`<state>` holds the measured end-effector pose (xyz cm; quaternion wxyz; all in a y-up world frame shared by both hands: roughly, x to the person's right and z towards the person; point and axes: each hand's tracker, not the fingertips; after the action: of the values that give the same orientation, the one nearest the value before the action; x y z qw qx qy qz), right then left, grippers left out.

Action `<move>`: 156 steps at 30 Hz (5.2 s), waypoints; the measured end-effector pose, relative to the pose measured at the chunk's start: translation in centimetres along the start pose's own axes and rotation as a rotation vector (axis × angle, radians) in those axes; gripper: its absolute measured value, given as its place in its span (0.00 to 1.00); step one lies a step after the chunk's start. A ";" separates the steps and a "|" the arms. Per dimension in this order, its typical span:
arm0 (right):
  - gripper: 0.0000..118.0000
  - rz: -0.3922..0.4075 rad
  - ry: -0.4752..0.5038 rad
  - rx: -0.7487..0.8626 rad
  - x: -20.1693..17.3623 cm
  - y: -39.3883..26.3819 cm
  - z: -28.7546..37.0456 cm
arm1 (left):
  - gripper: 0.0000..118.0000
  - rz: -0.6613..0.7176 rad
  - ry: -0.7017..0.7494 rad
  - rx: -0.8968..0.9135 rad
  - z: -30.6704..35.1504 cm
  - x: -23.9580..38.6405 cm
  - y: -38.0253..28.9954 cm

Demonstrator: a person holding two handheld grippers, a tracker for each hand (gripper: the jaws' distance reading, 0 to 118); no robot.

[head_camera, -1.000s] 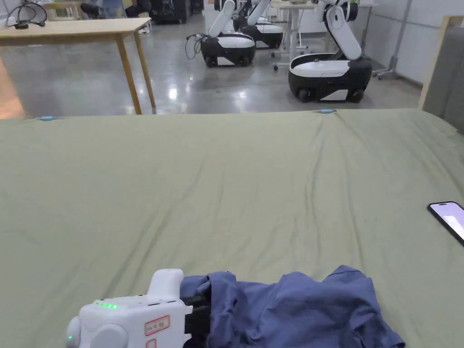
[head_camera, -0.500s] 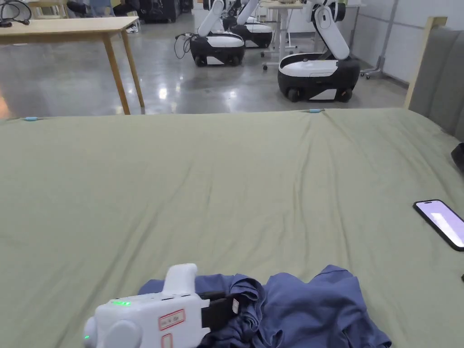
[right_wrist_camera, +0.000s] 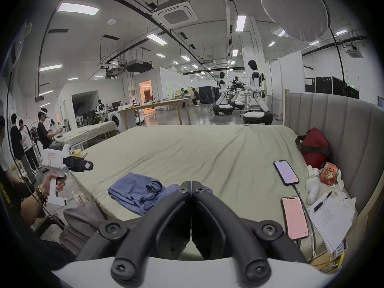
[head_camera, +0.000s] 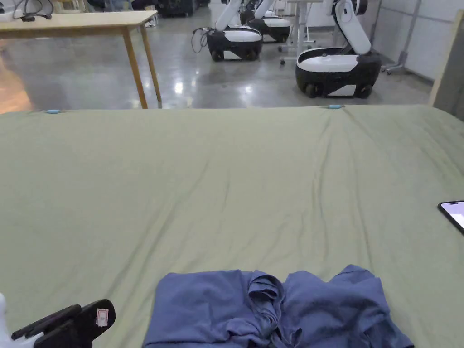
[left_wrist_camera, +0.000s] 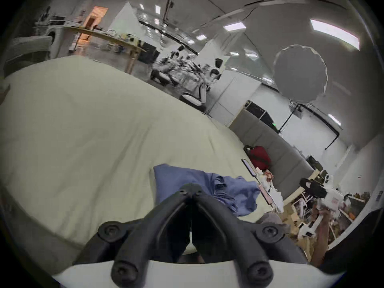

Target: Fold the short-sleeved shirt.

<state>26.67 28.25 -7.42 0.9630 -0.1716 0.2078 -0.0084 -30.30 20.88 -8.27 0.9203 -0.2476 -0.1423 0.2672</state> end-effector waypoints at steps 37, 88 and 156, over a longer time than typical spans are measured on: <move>0.01 0.022 -0.057 -0.024 0.4 -1.2 3.1 | 0.14 0.278 -0.125 -0.184 -13.9 -4.9 -3.5; 0.01 -0.024 -0.063 -0.034 1.5 -1.8 2.9 | 0.00 -0.083 -0.095 -0.164 -5.6 7.0 -0.2; 0.01 -0.377 0.193 -0.460 0.0 -9.9 -22.7 | 0.72 0.134 -0.293 -0.389 -22.7 1.5 -4.8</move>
<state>18.06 11.55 -23.49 0.8561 -0.4189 0.2592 -0.1561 -18.14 9.57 -24.49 0.8052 -0.3876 -0.3061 0.3282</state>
